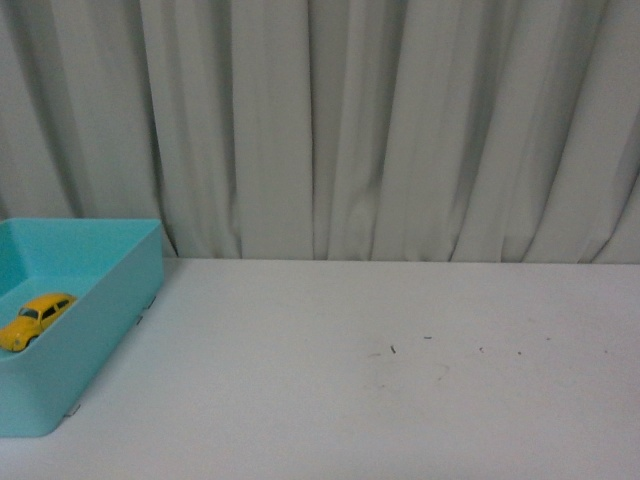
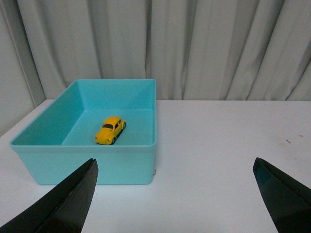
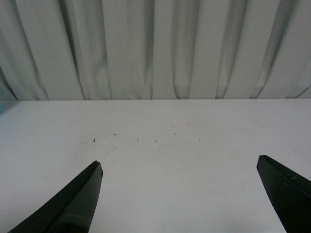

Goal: Wind up and store yellow beetle toy

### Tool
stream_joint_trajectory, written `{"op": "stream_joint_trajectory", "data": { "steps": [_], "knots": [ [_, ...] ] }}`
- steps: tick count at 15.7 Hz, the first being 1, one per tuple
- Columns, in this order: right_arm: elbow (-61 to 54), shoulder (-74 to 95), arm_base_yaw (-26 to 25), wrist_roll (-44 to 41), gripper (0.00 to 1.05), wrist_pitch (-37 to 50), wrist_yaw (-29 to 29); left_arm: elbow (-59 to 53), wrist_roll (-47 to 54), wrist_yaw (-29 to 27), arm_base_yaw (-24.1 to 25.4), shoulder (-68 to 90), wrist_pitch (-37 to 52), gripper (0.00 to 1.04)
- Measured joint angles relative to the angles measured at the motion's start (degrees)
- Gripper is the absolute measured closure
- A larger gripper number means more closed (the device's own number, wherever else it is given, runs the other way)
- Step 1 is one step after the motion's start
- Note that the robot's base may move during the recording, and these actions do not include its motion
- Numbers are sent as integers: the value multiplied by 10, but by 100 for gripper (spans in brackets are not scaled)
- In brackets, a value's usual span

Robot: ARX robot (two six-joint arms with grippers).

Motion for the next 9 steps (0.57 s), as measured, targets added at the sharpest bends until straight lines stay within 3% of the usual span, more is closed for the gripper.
{"op": "stream_joint_trajectory", "data": {
  "steps": [9],
  "knots": [
    [0, 0, 0, 0, 7, 1, 0, 0, 0, 0, 0, 0, 1, 7]
  ]
}}
